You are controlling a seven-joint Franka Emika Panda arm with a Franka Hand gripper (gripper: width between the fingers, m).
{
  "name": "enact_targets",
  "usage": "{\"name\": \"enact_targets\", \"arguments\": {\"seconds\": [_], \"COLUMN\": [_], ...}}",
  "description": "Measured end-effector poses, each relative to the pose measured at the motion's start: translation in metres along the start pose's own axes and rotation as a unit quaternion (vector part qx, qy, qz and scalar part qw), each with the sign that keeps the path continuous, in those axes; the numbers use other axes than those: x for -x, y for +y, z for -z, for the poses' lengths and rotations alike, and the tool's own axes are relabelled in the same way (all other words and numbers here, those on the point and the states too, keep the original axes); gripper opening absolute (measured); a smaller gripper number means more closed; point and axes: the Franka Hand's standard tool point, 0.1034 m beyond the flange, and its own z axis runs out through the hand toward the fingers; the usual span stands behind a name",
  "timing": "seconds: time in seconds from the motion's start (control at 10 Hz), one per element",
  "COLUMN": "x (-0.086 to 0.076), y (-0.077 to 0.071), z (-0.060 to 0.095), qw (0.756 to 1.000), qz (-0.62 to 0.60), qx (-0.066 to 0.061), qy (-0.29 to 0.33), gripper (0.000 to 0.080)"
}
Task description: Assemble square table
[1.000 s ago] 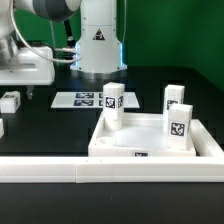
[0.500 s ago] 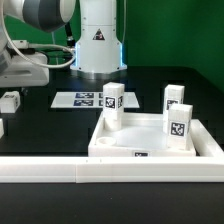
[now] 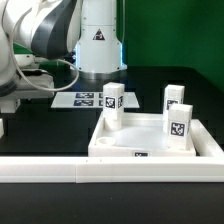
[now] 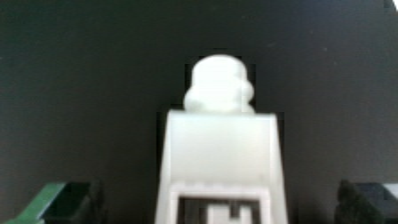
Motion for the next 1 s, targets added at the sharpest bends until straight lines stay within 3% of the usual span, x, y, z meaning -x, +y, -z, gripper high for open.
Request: {"name": "enact_targets", "arguments": {"seconds": [0.2, 0.4, 0.5, 0.6, 1.0], "x": [-0.0009, -0.0042, -0.0047, -0.0046, -0.005], "y": [0.0002, -0.0061, -0.007, -0.0067, -0.0076], "z": [-0.0009, 0.0005, 0.0014, 0.0014, 0.0021], "qw": [1.0, 1.0, 1.0, 1.0, 1.0], "qz": [-0.001, 0.001, 0.002, 0.002, 0.003], "qx": [0.002, 0.01, 0.011, 0.011, 0.011], "qy": [0.003, 0.008, 0.008, 0.008, 0.008], "gripper": [0.0648, 0.0399, 0.0399, 0.0279, 0.028]}}
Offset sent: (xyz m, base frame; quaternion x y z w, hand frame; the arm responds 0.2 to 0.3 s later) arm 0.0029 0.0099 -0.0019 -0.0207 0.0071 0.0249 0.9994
